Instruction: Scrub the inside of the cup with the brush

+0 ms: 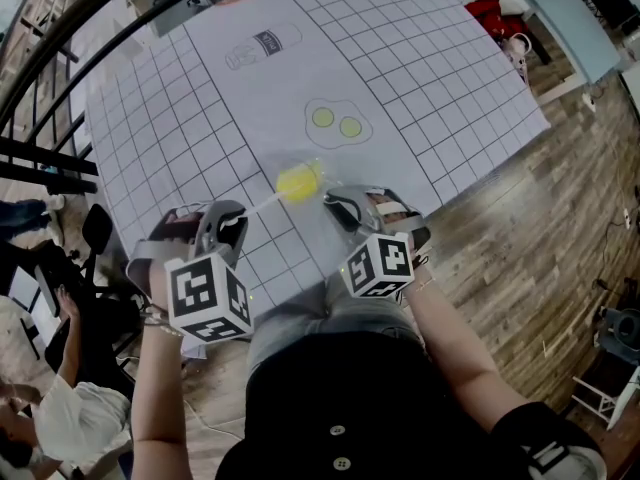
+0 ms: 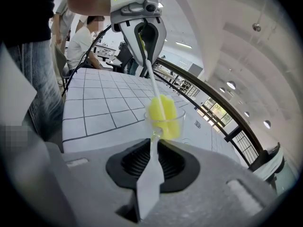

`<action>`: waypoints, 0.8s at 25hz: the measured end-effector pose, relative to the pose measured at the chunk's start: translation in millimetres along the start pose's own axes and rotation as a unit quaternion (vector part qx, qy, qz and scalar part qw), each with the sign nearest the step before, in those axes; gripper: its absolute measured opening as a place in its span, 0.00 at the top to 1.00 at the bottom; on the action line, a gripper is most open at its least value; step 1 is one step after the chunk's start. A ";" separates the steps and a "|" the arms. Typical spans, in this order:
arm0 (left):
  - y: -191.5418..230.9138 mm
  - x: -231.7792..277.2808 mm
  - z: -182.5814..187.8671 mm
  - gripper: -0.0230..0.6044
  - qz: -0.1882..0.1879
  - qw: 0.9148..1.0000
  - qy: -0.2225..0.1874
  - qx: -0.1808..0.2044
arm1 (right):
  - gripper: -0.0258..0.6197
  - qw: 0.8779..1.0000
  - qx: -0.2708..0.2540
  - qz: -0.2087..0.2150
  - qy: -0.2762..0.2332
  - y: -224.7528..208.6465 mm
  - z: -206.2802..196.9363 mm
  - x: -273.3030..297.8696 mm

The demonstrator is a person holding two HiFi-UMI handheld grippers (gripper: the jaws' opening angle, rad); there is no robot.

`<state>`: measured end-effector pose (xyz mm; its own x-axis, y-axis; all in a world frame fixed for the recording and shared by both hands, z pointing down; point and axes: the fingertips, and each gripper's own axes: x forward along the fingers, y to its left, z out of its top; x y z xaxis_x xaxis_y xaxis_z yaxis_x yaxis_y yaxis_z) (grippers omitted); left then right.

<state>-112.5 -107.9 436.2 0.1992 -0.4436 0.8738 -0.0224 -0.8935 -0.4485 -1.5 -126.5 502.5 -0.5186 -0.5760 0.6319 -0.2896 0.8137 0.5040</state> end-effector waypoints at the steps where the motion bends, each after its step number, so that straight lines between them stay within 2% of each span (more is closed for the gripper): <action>1: 1.7 -0.9 0.8 0.89 0.008 1.000 0.004 0.019 | 0.88 1.000 0.000 0.000 0.000 0.0 -0.1 0.0; 4: 6.6 -4.2 2.9 0.89 0.029 0.997 0.011 0.067 | 0.88 1.000 0.002 -0.001 0.001 -0.4 0.1 0.3; 9: 9.2 -9.6 5.1 0.89 0.060 0.990 0.015 0.124 | 0.88 1.000 0.002 0.000 0.003 0.1 -0.7 0.5; 16: 9.1 -7.8 1.7 0.89 0.057 0.991 0.007 0.119 | 0.88 1.000 0.002 0.001 0.002 2.0 0.3 1.2; 20: 7.2 -5.2 -0.4 0.89 0.029 0.997 -0.001 0.071 | 0.88 1.000 0.007 0.001 0.002 0.4 0.0 1.3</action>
<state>-114.1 -112.1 428.5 0.2040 -0.4937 0.8454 0.1052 -0.8475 -0.5203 -2.3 -127.0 503.5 -0.5156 -0.5753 0.6350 -0.2996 0.8154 0.4954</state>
